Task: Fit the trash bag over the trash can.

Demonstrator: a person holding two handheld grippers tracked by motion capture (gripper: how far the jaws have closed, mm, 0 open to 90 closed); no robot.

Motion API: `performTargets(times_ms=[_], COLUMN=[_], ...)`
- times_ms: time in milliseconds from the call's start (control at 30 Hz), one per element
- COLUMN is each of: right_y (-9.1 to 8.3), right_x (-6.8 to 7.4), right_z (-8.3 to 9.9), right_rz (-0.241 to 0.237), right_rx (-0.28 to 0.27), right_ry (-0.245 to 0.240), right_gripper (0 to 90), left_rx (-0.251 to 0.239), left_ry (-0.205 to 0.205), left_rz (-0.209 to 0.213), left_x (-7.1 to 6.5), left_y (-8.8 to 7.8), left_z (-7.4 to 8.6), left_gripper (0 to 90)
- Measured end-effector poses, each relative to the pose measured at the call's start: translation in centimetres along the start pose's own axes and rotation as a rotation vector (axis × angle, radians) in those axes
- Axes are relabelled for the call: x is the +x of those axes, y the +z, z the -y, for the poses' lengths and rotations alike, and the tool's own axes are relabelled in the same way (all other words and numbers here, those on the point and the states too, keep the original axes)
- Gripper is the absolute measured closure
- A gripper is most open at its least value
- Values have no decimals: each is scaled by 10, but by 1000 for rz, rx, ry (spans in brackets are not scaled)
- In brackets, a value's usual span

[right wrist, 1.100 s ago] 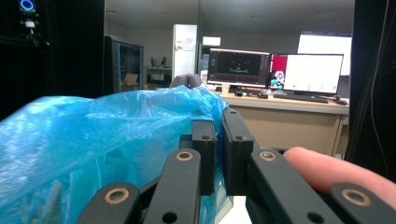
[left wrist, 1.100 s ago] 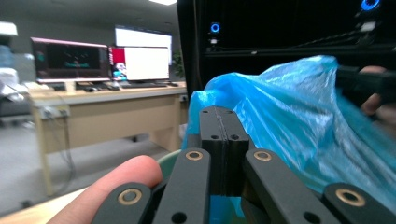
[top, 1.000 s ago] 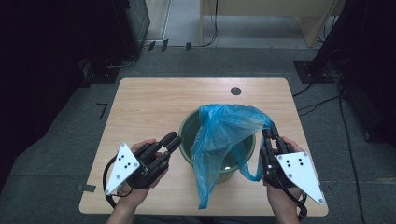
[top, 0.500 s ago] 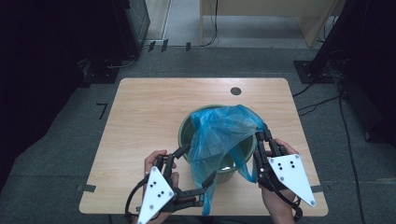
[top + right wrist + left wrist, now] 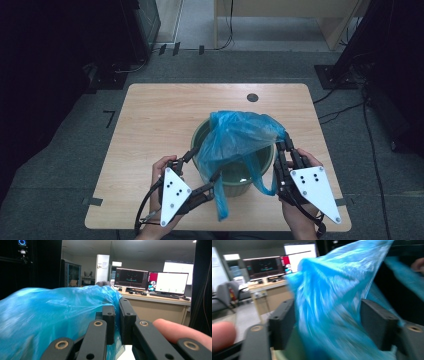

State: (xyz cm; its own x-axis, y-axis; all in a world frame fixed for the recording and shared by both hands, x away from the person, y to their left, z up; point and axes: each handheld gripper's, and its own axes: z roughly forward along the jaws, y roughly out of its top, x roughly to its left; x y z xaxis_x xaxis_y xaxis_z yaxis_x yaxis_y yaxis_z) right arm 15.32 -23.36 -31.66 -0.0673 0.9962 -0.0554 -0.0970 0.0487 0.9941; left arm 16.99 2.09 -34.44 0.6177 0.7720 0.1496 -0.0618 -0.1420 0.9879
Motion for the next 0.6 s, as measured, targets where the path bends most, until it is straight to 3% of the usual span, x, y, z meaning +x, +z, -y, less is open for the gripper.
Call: performTargets(times_ms=[133, 233, 600], right_y=[0, 0, 3], right_x=[1, 1, -3], right_z=[0, 0, 2], right_rz=[0, 2, 13], right_rx=[1, 2, 12], right_ry=[-2, -5, -2], right_gripper=[858, 858, 858], left_rx=[18, 37, 81], left_ry=[-14, -25, -52], left_rz=[-31, -67, -73], left_x=[13, 22, 46], left_y=[3, 5, 10], left_z=[3, 6, 15], left_gripper=[478, 491, 685])
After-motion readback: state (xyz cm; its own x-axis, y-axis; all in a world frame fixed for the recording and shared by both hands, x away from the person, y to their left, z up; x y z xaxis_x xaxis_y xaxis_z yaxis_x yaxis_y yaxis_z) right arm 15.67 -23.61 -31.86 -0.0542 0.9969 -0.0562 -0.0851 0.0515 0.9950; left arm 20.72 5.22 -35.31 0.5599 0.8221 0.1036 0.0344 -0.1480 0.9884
